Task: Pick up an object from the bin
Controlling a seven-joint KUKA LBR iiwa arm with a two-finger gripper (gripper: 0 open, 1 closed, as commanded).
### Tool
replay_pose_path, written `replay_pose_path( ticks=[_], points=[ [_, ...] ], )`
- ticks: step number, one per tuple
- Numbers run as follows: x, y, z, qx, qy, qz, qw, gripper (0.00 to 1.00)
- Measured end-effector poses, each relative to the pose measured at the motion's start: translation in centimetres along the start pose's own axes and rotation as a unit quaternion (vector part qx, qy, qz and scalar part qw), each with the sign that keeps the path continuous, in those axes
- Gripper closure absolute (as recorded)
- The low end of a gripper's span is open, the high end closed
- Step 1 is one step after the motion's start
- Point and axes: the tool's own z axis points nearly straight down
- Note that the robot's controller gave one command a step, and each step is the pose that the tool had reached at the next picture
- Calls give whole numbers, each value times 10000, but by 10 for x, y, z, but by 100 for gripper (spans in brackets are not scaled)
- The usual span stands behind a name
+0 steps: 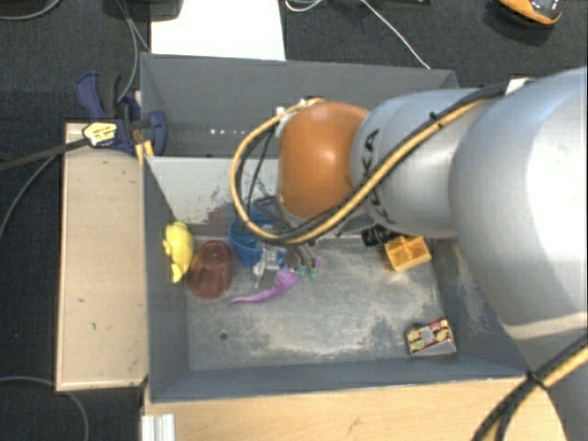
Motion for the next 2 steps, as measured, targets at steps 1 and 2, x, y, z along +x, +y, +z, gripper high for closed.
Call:
replay_pose_path(
  ticks=[1,2],
  points=[
    [-14,-21,-56,-12,-26,-24,10000,100],
    [1,-17,-110,4,-1,33,10000,100]
  ],
)
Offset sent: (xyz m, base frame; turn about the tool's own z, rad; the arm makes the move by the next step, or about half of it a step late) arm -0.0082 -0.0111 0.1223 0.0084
